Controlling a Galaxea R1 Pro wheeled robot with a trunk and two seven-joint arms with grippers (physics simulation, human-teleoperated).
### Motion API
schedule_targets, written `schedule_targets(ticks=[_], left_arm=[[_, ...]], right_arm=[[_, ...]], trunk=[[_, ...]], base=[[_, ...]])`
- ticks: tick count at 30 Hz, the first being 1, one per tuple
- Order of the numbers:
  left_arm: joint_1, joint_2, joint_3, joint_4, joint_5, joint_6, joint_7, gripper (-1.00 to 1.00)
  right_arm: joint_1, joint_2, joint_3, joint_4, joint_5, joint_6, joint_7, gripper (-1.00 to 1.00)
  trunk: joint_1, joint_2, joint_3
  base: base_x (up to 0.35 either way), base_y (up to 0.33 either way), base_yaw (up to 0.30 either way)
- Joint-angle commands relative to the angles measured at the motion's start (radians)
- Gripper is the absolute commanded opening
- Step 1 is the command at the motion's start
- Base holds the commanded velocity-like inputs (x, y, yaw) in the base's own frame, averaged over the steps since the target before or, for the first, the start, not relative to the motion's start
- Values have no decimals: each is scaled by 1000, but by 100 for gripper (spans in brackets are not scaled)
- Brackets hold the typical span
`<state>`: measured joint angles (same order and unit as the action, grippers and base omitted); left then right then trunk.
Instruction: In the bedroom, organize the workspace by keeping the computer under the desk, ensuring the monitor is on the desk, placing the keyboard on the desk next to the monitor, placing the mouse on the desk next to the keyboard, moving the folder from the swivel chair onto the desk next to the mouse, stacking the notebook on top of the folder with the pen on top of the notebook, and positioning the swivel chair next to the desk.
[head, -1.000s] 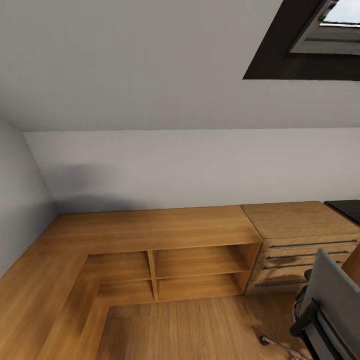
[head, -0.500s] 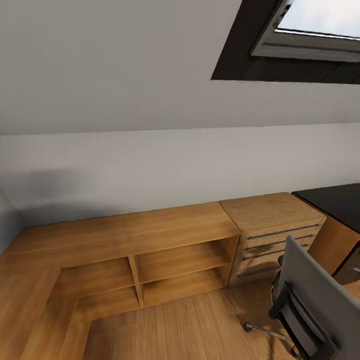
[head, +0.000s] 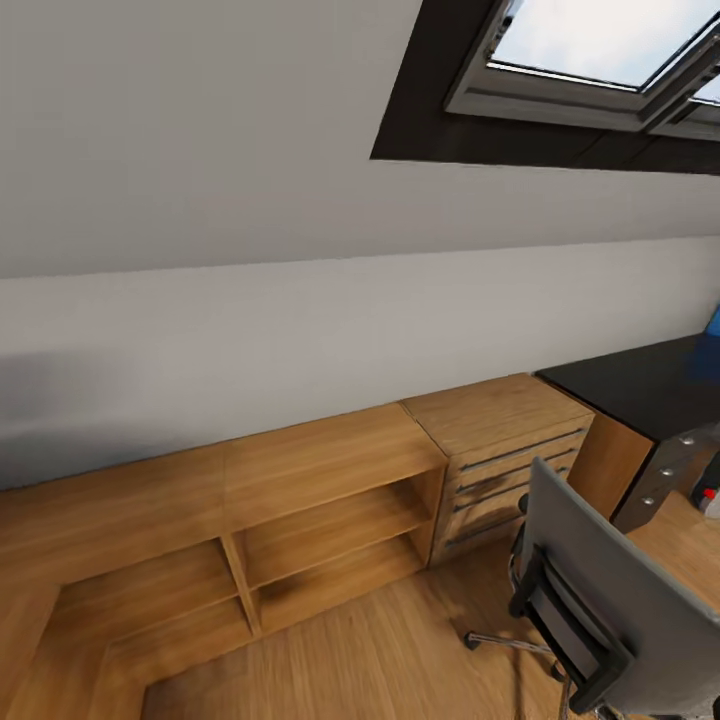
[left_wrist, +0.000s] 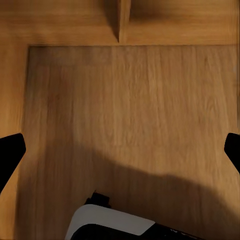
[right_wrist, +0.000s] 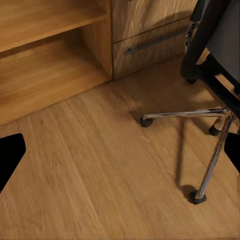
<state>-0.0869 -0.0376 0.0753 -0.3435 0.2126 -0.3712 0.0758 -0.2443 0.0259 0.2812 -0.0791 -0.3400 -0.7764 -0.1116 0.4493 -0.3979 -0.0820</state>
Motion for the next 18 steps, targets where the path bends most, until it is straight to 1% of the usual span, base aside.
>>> schedule_targets(ticks=[1,9,15,18], left_arm=[[0,-1,4,0,0,-3,-1,100],[0,-1,4,0,0,-2,-1,100],[0,-1,4,0,0,-2,-1,100],[0,0,4,0,0,-2,-1,100]], right_arm=[[-1,0,9,1,-1,-2,-10,100],[-1,0,9,1,-1,-2,-10,100],[-1,0,9,1,-1,-2,-10,100],[-1,0,9,1,-1,-2,-10,100]], trunk=[[1,-2,-2],[1,-2,-2],[1,-2,-2],[1,-2,-2]], base=[[58,76,-300],[34,39,-300],[205,164,-300],[134,89,-300]])
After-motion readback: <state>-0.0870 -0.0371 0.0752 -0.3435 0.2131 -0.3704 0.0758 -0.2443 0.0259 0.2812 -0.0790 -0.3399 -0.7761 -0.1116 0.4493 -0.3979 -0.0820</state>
